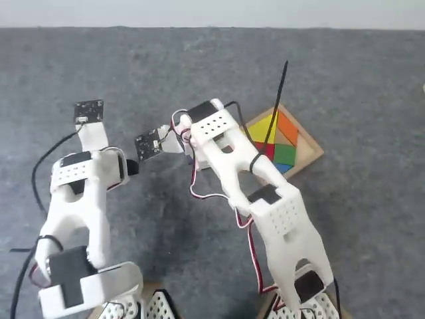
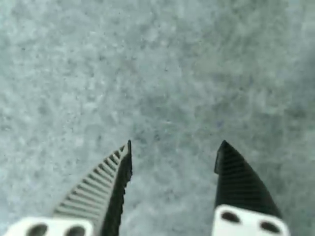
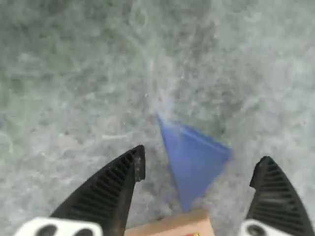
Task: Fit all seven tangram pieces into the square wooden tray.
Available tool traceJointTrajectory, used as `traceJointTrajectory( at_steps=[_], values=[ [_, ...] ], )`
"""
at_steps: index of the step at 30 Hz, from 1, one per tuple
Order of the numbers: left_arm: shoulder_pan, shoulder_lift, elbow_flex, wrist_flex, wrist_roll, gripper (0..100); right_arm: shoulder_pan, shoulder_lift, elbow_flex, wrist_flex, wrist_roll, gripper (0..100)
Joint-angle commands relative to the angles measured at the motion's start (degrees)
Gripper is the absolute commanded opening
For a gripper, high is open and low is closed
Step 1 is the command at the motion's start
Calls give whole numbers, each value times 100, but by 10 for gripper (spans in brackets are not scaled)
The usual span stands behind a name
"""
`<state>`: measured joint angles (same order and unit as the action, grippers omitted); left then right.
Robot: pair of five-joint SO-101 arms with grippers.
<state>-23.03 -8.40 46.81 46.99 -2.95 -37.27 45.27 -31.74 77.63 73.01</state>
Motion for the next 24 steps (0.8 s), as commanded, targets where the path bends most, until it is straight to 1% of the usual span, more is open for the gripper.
traceJointTrajectory(
  at_steps=[1,9,11,15,17,21,24],
  values=[
    [26,-334,-22,-97,9,266,-57,101,-510,-40,62,343],
    [26,-334,-13,-97,9,266,-40,391,-686,277,88,331],
    [26,-334,-13,-97,18,266,-40,391,-686,400,88,277],
    [26,-334,-13,-97,18,266,-22,374,-686,576,88,109],
    [26,-334,-13,-97,26,266,-22,374,-686,576,88,51],
    [26,-334,-13,-97,26,266,-31,365,-686,602,62,67],
    [26,-334,-13,-97,26,266,-66,365,-844,840,-53,57]
  ],
)
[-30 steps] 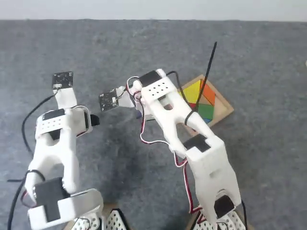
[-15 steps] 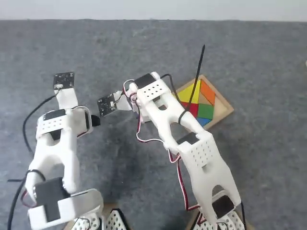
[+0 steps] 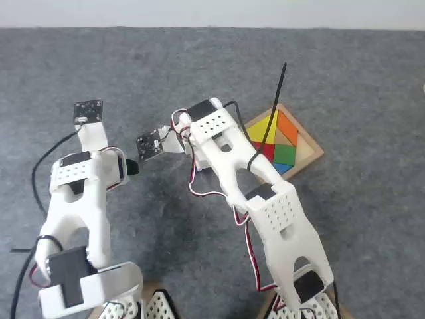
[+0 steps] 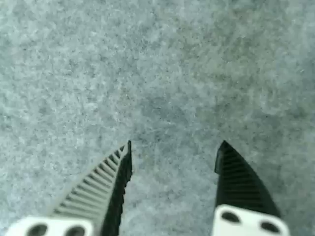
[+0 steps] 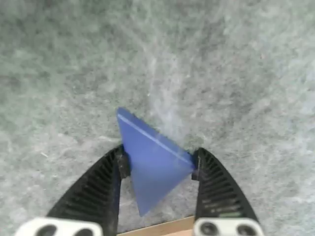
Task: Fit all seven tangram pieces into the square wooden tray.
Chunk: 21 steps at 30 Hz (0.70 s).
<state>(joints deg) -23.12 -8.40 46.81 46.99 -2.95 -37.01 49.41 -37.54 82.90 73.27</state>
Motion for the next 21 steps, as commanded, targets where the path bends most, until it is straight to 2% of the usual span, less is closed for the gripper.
traceJointTrajectory(
  at_steps=[1,6,11,13,17,21],
  values=[
    [35,-334,-13,-97,26,266,-110,-48,-413,356,-325,53],
    [35,-334,-13,-97,35,266,-136,-48,-1609,892,-2101,44],
    [35,-334,-13,-97,35,266,-224,-40,-3253,1974,-3051,44],
    [35,-334,-13,-97,35,266,-145,-92,-3684,2044,-3358,43],
    [44,-334,-13,-26,35,266,426,-549,-3534,2035,-3824,43],
    [167,-334,-13,-26,35,266,1420,-1385,-2374,2026,-4809,43]
  ],
)
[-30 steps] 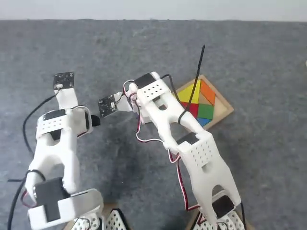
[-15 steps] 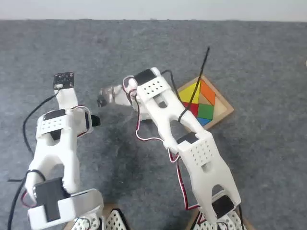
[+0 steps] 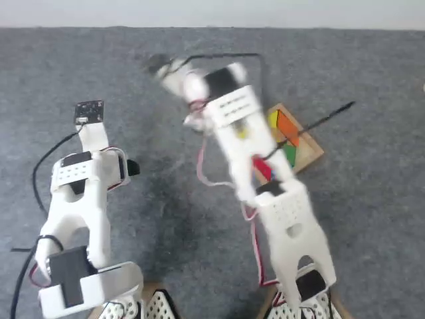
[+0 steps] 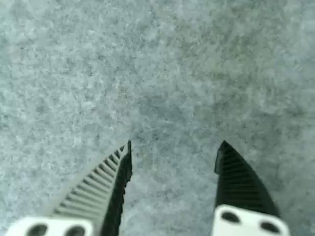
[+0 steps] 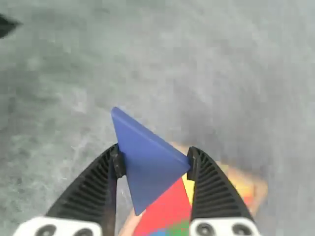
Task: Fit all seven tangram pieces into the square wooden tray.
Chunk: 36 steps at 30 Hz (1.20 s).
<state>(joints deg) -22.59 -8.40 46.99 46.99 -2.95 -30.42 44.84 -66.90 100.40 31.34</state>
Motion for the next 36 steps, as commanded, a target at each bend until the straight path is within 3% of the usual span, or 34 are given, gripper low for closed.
traceJointTrajectory(
  at_steps=[1,10,17,27,36],
  values=[
    [149,-334,-31,-26,35,266,1015,-1147,932,268,-791,43],
    [229,-334,-13,-26,35,266,3046,-2167,3086,-4,-2620,43],
    [229,-334,-13,-26,35,266,3178,-1349,3736,-611,-4607,43],
    [229,-334,40,-62,35,265,2870,-725,3736,-1086,-5292,46],
    [229,-334,48,-62,35,265,2914,-690,3736,-1411,-5275,44]
  ],
)
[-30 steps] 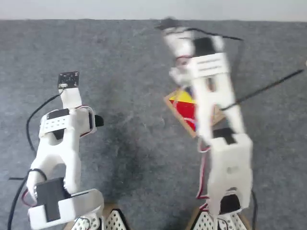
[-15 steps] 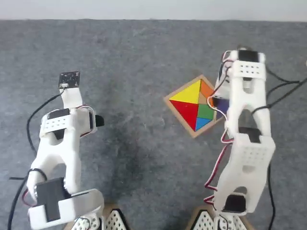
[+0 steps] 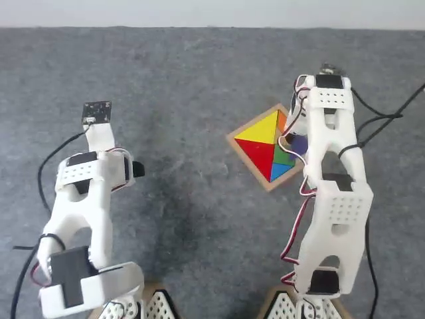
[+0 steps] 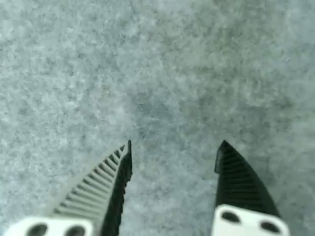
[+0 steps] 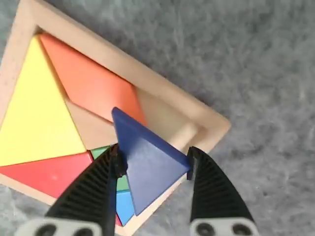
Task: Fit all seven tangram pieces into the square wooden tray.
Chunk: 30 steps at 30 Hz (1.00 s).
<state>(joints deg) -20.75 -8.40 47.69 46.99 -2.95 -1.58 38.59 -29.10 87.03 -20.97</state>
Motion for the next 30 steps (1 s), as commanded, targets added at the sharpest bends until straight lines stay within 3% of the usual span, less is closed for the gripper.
traceJointTrajectory(
  at_steps=[1,9,26,30],
  values=[
    [44,-334,-22,-62,35,265,57,-66,-44,-75,88,44],
    [44,-334,-22,-62,35,265,207,-57,-44,-127,1468,44],
    [44,-334,-4,-53,35,265,119,-48,-18,-145,1468,51],
    [44,-334,-4,-44,35,265,136,154,-18,-136,1187,134]
  ],
)
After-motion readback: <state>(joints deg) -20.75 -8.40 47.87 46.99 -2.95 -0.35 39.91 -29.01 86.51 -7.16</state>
